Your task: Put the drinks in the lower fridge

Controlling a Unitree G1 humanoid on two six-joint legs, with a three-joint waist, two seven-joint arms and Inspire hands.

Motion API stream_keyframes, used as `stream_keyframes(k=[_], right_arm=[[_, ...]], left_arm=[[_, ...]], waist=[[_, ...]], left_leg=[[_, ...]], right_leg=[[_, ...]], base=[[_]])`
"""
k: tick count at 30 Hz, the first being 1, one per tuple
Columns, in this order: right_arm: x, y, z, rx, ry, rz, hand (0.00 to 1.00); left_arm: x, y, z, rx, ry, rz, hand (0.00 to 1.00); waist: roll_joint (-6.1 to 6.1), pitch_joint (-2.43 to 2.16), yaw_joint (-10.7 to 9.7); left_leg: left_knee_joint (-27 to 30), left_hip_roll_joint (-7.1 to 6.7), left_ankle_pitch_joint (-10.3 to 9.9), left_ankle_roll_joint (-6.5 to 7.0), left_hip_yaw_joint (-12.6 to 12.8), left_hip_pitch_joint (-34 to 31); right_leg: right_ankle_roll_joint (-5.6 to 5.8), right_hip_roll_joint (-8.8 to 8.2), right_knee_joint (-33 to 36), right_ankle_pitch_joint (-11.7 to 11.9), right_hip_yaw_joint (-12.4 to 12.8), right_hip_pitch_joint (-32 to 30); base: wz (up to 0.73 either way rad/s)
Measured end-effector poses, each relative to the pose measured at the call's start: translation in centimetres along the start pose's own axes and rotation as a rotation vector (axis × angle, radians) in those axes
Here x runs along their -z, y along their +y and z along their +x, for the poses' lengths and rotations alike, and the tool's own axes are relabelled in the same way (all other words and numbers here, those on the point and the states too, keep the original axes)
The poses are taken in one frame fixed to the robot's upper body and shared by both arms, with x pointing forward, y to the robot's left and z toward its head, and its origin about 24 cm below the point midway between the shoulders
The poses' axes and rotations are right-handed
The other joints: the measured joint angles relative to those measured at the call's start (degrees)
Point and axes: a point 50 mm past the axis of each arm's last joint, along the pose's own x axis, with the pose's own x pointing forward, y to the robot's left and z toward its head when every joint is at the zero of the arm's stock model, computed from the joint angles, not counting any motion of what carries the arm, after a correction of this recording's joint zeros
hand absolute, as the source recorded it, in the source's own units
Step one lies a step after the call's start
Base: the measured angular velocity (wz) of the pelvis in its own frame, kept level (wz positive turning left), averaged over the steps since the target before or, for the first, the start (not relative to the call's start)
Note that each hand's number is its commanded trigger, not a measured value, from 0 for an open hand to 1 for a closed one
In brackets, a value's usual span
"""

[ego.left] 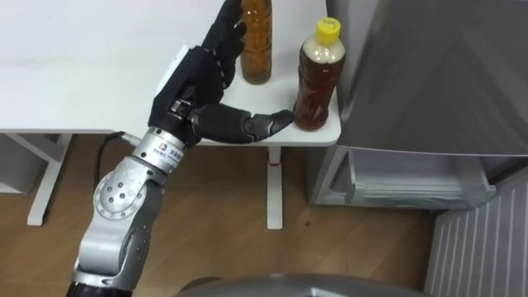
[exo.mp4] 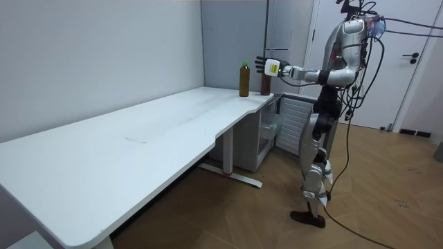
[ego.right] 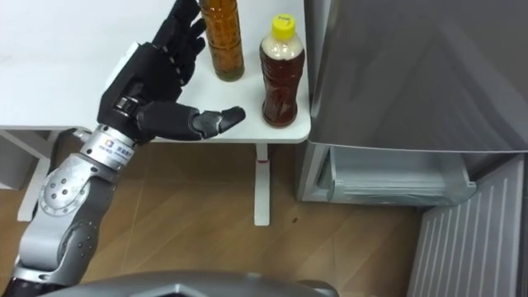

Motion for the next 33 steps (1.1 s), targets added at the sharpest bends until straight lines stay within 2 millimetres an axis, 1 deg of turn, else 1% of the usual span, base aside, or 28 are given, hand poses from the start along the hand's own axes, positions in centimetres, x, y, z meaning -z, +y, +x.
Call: stream_keyframes(k=[2,7,10,14,18,19,22,23,27,33], right_arm=[[0.0,0.1,0.0,-0.002,0.004,0.001,0.0],[-0.2,0.0,0.0,0.006,0.002,-0.005,0.0],[-0.5,0.0,0.0,0.007,-0.003,-0.041,0.0],[-0.9,-0.1,0.0,0.009,-0.014,-0.042,0.0],[-1.2,-0.2,0.0,0.018,-0.026,-0.043,0.0],[-1.1,-0.2,0.0,0.017,-0.024,-0.043,0.0],[-0.9,-0.1,0.0,0.014,-0.017,-0.042,0.0],[-0.9,-0.1,0.0,0.013,-0.017,-0.042,0.0],[-1.0,0.0,0.0,0.011,-0.021,-0.041,0.0],[-1.0,0.2,0.0,-0.011,-0.027,-0.045,0.0]], left_arm=[[0.9,0.0,-0.1,-0.001,0.039,-0.015,0.0],[2.3,0.2,-0.3,-0.013,0.11,-0.038,0.0],[2.4,0.2,-0.3,-0.012,0.113,-0.041,0.0],[2.4,0.1,-0.2,-0.006,0.11,-0.04,0.0],[2.3,0.1,-0.1,-0.001,0.106,-0.037,0.0],[2.2,0.1,-0.1,0.001,0.104,-0.037,0.0],[2.3,0.1,-0.1,0.001,0.108,-0.038,0.0],[2.4,0.2,-0.1,0.0,0.111,-0.039,0.0],[2.9,0.3,-0.2,-0.011,0.137,-0.047,0.0],[3.0,0.3,-0.2,-0.004,0.143,-0.05,0.0]], waist=[[-0.27,0.13,0.02],[-0.51,0.17,0.01],[-0.49,0.16,-0.2],[-0.54,0.15,-0.52],[-0.55,0.11,-1.55],[-0.56,0.12,-1.88],[-0.52,0.12,-1.93],[-0.48,0.1,-2.05],[-0.25,0.14,-3.06],[0.16,-0.02,-4.01]], left_leg=[[-0.13,0.0,0.0,0.0,0.09,0.11],[-0.12,0.06,0.0,0.0,0.11,0.11],[-0.11,0.1,0.0,0.0,0.11,0.09],[-0.1,0.1,0.0,0.0,0.13,0.1],[-0.06,0.11,0.0,0.0,0.22,0.13],[0.02,0.15,0.0,0.0,0.37,0.13],[0.11,0.36,-0.01,0.0,1.63,0.5],[0.11,0.37,-0.01,-0.01,1.65,0.56],[0.04,0.54,-0.01,-0.01,2.8,0.91],[0.07,0.58,-0.02,-0.02,2.88,0.97]], right_leg=[[0.0,0.02,0.01,0.0,0.19,-0.03],[-0.01,0.13,-0.01,0.01,0.36,-0.05],[-0.01,0.16,0.01,0.01,0.33,-0.05],[-0.02,0.16,0.0,0.0,0.36,-0.05],[-0.02,0.16,0.08,0.0,0.39,-0.02],[-0.02,0.16,0.07,0.01,0.44,-0.02],[-0.07,0.27,0.1,0.03,1.3,-0.06],[-0.07,0.3,0.11,0.03,1.5,-0.02],[-0.13,0.38,0.14,0.07,2.26,-0.09],[-0.19,0.46,0.14,0.12,2.68,-0.12]], base=[[-0.02],[0.0],[0.0],[0.0],[0.0],[-0.03],[-0.13],[-0.12],[-0.08],[-0.02]])
